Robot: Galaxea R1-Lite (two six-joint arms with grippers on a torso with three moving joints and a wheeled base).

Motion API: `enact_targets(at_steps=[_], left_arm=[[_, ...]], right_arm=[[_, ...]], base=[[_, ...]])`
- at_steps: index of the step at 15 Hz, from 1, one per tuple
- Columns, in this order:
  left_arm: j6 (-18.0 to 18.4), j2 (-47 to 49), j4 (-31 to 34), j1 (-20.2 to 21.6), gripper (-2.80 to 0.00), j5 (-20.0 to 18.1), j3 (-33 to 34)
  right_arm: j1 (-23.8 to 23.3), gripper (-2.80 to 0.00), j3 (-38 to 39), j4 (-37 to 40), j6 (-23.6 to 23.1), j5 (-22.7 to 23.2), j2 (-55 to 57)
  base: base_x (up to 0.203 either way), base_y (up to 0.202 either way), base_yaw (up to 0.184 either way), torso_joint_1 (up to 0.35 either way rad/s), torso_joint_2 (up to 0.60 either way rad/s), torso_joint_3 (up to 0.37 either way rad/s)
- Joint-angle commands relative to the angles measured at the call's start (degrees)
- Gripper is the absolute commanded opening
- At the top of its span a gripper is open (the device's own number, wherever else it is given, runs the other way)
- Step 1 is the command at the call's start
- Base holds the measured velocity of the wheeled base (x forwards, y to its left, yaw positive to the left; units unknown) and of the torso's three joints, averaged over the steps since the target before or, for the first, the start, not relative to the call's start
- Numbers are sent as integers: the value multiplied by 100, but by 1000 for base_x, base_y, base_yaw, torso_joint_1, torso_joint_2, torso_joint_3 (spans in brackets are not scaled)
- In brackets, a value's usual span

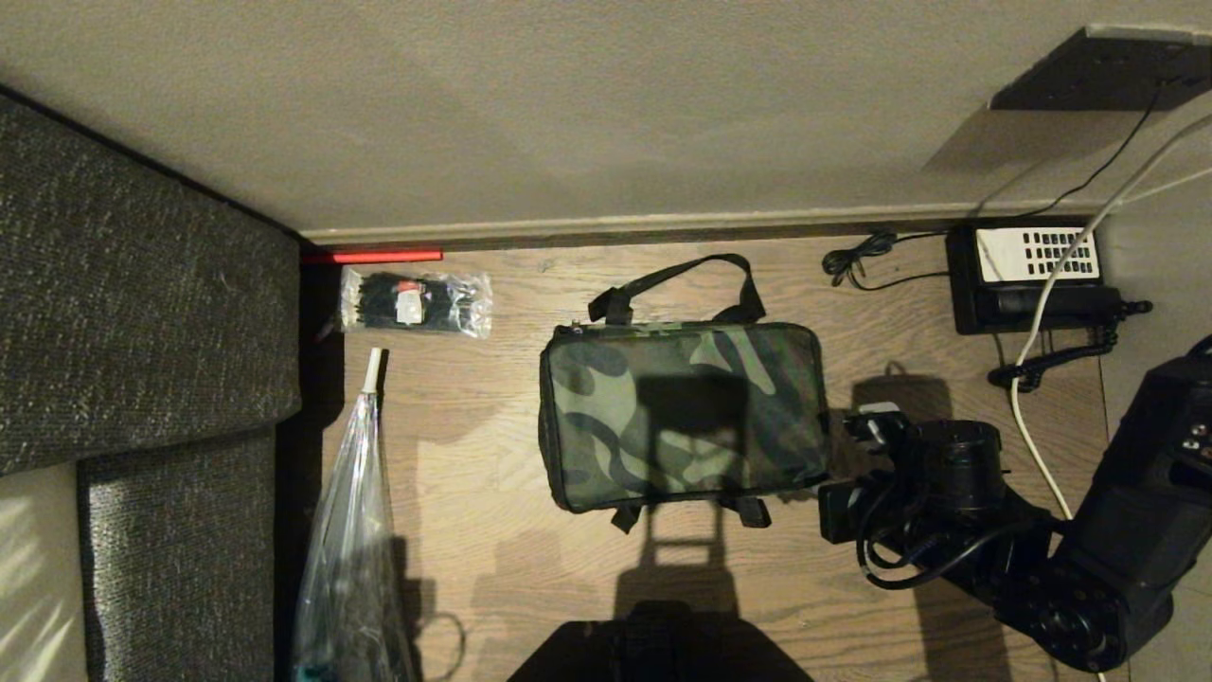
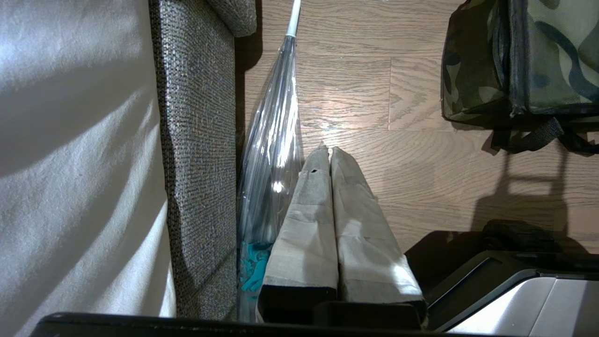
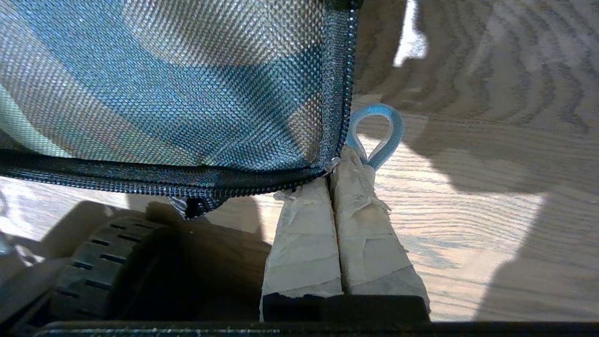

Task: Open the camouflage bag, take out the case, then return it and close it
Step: Open the top of the storage box

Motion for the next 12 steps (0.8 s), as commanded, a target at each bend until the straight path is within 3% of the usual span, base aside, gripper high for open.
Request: enact_targets(at_steps=[1, 8, 12], left_arm=[[0, -12, 0, 0, -280, 4, 18], [0, -12, 2, 0, -280, 2, 18], [0, -20, 2, 0, -280, 2, 18]], right_arm=[[-3, 0, -45, -120, 15, 23, 6], [-3, 0, 223, -145, -112, 118, -16], [-338, 0, 447, -64, -1004, 790, -34]], base=[[0, 0, 0, 0, 0, 0], [0, 0, 0, 0, 0, 0], [0, 0, 0, 0, 0, 0]])
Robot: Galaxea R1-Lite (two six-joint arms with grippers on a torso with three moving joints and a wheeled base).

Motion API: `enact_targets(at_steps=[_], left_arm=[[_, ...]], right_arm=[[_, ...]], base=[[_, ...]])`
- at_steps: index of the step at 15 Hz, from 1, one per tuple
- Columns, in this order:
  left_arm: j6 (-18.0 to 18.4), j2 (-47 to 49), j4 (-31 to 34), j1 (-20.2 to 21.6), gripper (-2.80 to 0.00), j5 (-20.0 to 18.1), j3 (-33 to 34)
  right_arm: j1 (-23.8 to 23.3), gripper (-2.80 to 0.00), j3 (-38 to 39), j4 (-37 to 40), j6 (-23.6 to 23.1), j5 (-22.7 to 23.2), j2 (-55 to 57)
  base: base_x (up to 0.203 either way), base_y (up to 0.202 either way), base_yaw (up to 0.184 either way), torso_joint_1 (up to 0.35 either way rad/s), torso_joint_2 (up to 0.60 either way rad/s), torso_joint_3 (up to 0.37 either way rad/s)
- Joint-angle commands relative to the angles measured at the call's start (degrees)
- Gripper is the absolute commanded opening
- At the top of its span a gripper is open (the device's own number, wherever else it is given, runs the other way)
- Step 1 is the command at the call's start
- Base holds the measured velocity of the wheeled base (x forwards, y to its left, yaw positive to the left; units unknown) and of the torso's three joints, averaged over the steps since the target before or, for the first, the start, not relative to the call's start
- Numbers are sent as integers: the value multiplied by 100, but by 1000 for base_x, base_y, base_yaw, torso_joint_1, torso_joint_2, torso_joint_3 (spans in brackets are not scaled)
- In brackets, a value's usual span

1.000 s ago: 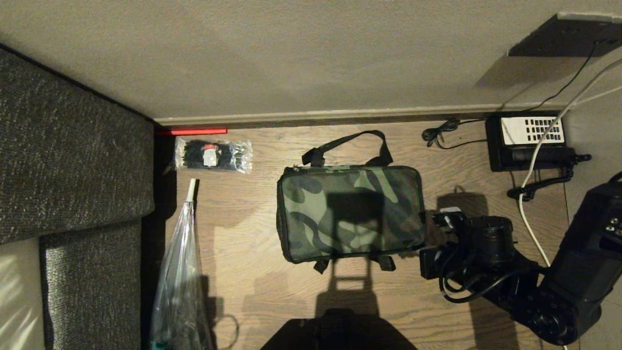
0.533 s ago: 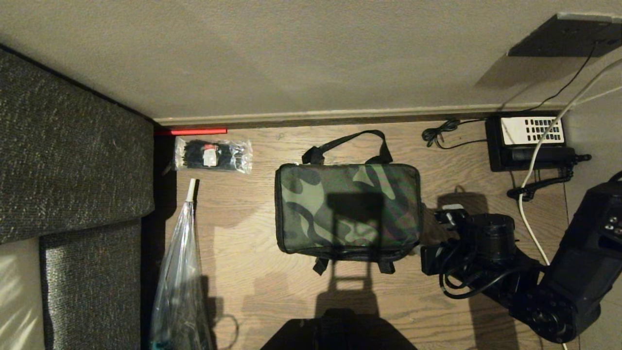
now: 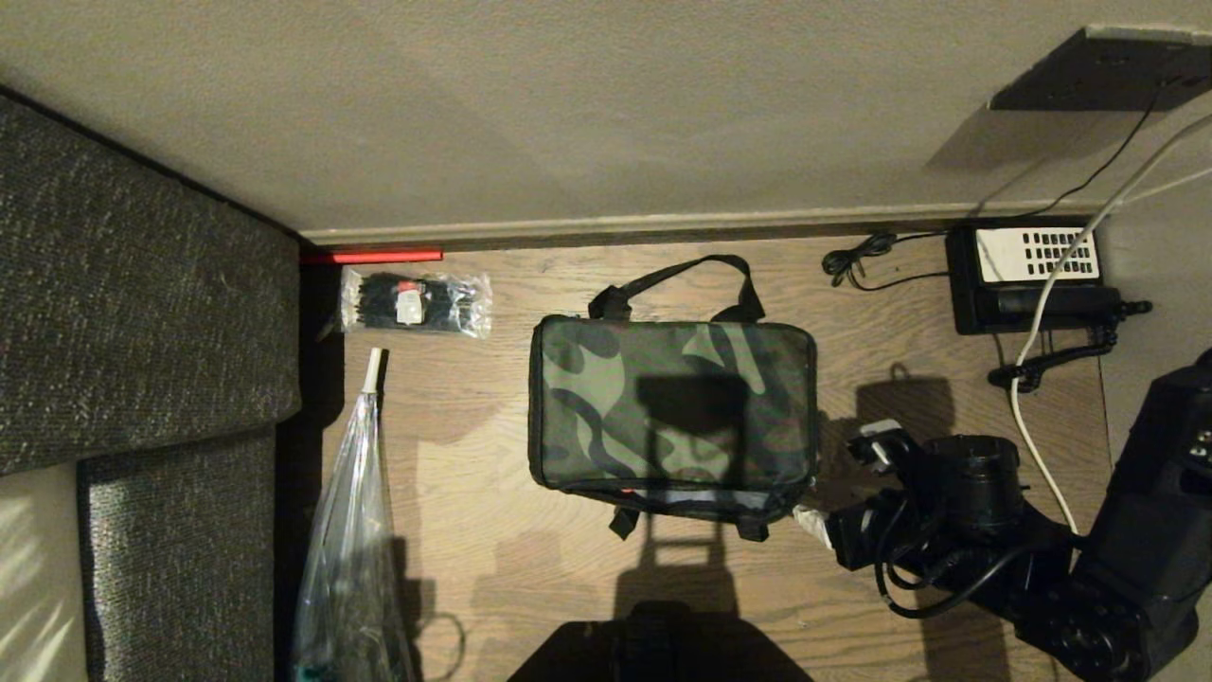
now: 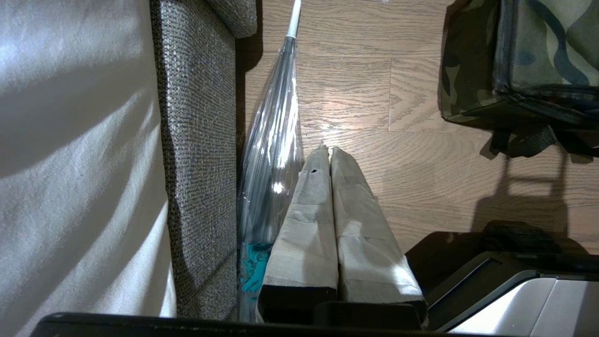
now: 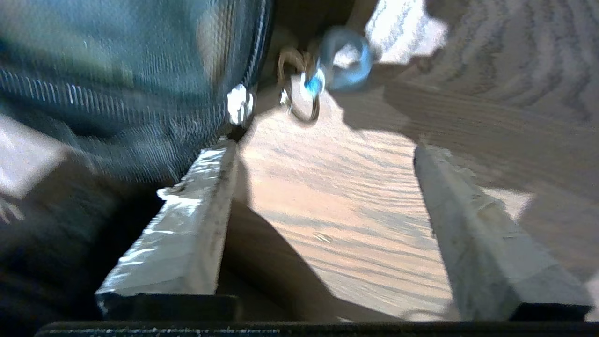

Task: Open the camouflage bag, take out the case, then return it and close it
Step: Open the top of the storage box

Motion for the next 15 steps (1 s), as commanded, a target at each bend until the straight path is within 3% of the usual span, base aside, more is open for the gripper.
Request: enact_targets(at_steps=[1, 3, 4, 7, 15], left_arm=[[-1, -2, 0, 2, -280, -2, 18], [-1, 7, 0, 2, -280, -2, 18], [-1, 7, 0, 2, -280, -2, 18], [-1, 24, -4, 2, -280, 4, 18], [-1, 51, 0, 2, -280, -2, 18]], right_arm=[[-303, 0, 50, 6, -432, 461, -27], [-641, 0, 57, 34, -699, 1517, -63], [-739, 0, 32, 39, -936, 1717, -2], [-930, 0, -120, 43, -1738, 1762, 296], [-944, 0, -566, -386, -1907, 2085, 765]], base=[[0, 0, 0, 0, 0, 0], [0, 0, 0, 0, 0, 0], [0, 0, 0, 0, 0, 0], [0, 0, 0, 0, 0, 0], [0, 0, 0, 0, 0, 0]])
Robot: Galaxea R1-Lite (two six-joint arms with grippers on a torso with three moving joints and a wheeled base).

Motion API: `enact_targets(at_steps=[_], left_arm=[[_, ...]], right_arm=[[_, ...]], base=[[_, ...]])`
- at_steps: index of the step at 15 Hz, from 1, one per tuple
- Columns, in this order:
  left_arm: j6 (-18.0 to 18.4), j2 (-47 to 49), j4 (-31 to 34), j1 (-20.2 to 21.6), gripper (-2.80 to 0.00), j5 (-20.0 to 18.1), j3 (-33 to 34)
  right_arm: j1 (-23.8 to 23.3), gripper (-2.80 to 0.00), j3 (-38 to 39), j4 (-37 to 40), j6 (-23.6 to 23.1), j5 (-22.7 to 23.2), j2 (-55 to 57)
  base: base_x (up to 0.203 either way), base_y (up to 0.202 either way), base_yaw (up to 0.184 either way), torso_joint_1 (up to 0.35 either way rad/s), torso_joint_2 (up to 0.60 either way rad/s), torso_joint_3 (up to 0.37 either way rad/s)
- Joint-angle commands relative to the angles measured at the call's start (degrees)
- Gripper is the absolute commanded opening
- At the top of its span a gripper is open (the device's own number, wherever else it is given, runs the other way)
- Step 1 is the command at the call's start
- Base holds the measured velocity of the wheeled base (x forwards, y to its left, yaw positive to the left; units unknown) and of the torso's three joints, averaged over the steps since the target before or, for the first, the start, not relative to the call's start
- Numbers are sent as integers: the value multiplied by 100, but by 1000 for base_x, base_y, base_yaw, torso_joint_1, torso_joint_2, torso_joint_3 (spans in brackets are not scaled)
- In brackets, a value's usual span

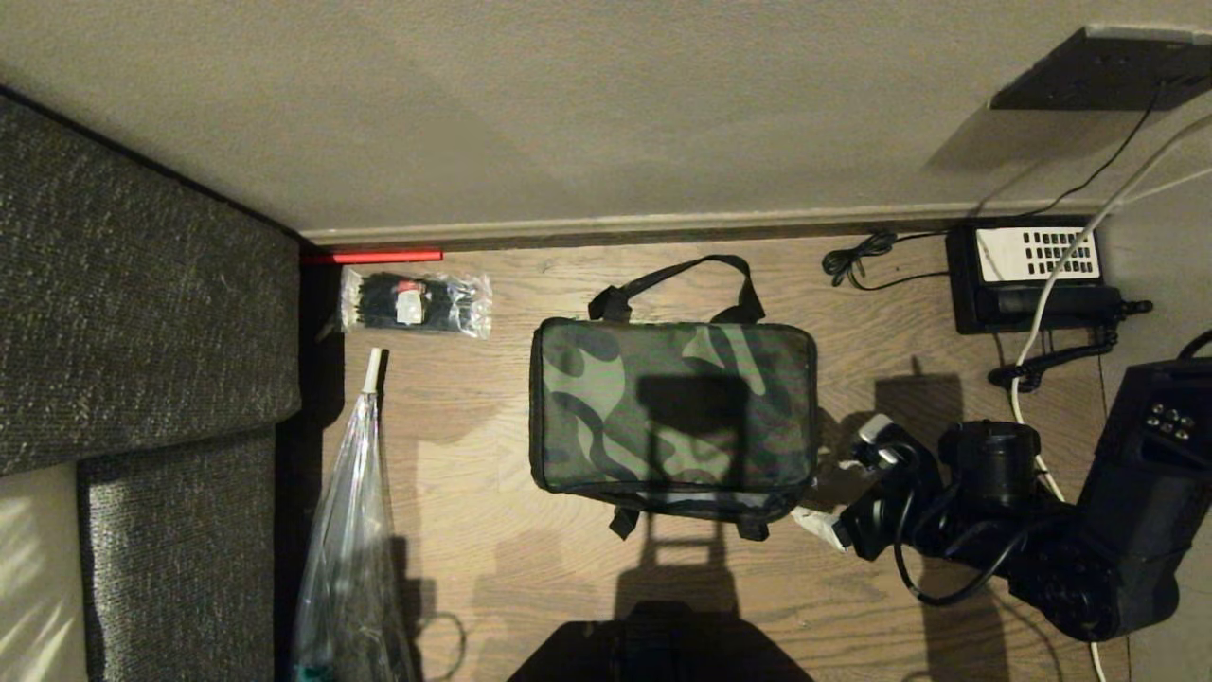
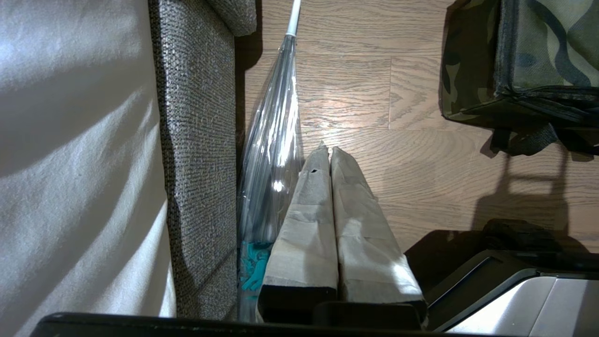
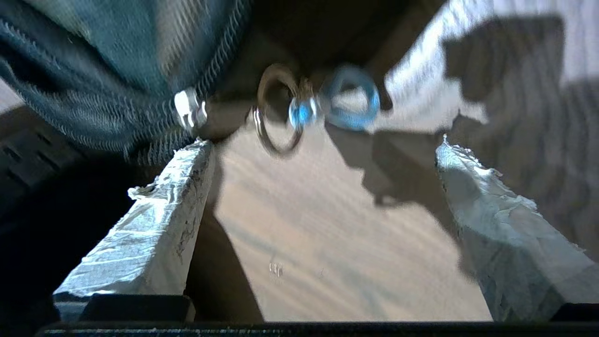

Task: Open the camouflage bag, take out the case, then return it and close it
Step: Open the top of the storage box

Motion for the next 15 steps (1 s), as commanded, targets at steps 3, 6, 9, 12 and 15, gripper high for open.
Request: enact_targets(at_steps=[3, 6, 9, 12, 15], left_arm=[[-1, 13, 0, 2, -280, 4, 18], [-1, 13, 4, 2, -280, 4, 18], [-1, 13, 4, 2, -280, 4, 18], [-1, 13, -4, 2, -280, 4, 18], [-1, 13, 4, 2, -280, 4, 18]], right_arm=[[-5, 0, -143, -256, 15, 64, 253], [-5, -280, -143, -291, 15, 73, 262], [-5, -280, -135, -300, 6, 64, 262], [-22, -280, -117, -318, 6, 56, 262], [-22, -280, -99, -327, 6, 56, 236]], base=[[0, 0, 0, 0, 0, 0], [0, 0, 0, 0, 0, 0], [0, 0, 0, 0, 0, 0], [0, 0, 0, 0, 0, 0], [0, 0, 0, 0, 0, 0]])
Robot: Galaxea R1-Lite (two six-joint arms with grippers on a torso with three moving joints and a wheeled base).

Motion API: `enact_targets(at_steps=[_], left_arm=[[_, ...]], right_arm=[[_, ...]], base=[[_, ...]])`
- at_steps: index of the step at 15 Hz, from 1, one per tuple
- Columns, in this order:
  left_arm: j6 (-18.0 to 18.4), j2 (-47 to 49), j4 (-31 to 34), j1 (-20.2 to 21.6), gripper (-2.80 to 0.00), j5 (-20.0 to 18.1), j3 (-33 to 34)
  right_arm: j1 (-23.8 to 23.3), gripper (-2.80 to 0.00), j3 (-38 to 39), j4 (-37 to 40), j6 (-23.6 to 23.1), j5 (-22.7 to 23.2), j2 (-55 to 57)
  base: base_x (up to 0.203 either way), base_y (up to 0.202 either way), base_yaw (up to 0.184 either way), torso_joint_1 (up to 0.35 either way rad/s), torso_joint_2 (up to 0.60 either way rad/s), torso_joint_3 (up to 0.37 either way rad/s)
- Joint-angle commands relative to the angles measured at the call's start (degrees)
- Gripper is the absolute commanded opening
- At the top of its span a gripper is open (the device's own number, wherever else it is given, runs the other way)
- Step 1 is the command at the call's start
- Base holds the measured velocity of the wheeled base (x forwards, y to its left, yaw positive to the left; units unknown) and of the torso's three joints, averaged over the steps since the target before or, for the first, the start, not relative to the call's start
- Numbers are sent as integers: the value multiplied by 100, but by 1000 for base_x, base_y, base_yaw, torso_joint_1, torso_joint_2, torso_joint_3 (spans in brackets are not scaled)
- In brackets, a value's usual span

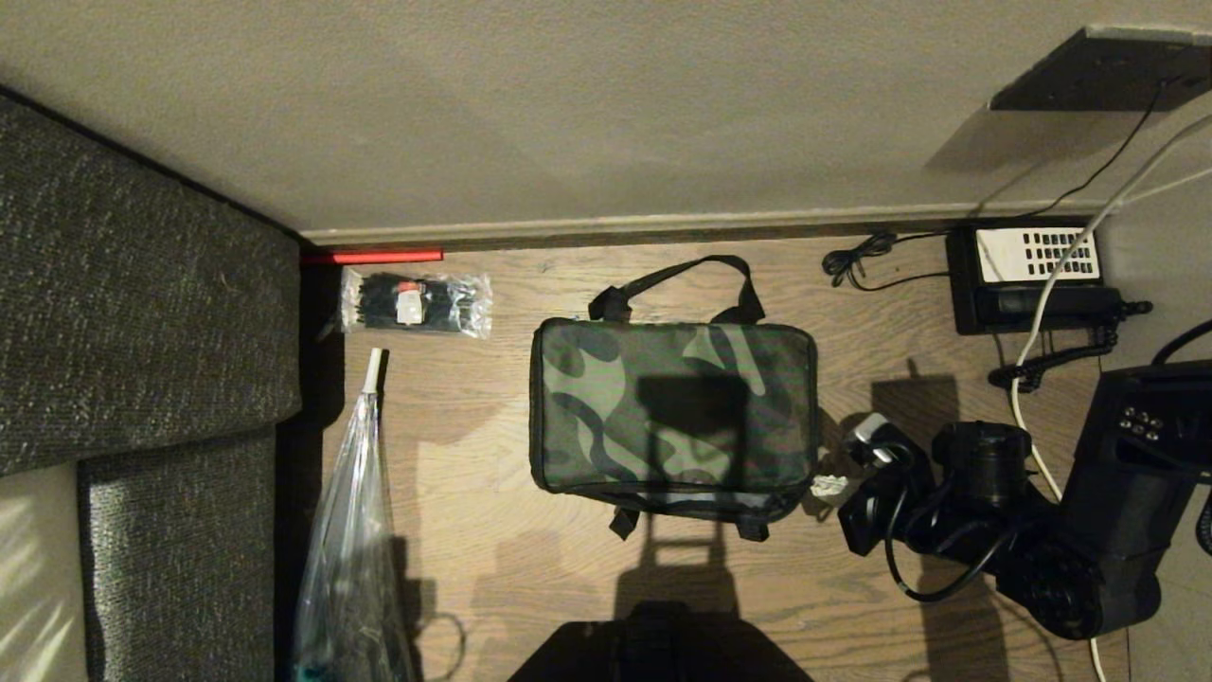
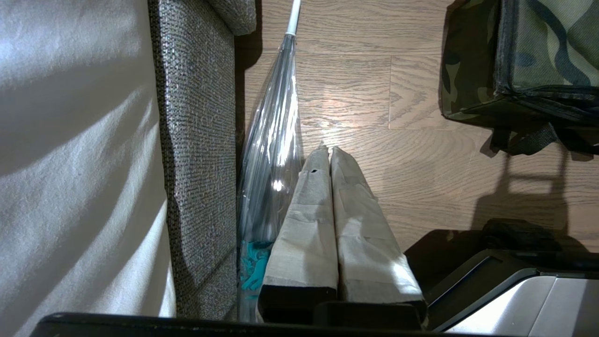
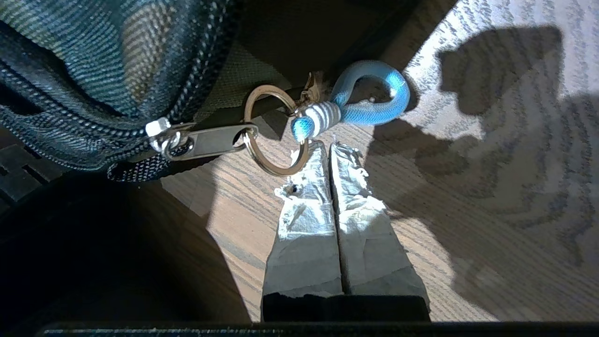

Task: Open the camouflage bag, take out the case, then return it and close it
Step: Open the top of the storage box

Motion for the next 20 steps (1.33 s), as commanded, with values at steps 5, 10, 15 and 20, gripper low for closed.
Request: enact_targets(at_steps=[5, 10, 15, 20], left_arm=[[-1, 9, -7, 2, -280, 5, 18], [-1, 9, -7, 2, -280, 5, 18], [-1, 9, 1, 2, -280, 5, 18], [-1, 18, -8, 2, -280, 5, 18]], right_arm=[[-12, -280, 148, -26, -14, 16, -107], [-38, 0, 342, -7, -296, 49, -250], [-38, 0, 254, -1, -297, 243, -188], [-29, 0, 34, -52, -297, 243, -4]], base=[[0, 0, 0, 0, 0, 0], [0, 0, 0, 0, 0, 0], [0, 0, 0, 0, 0, 0], [0, 0, 0, 0, 0, 0]])
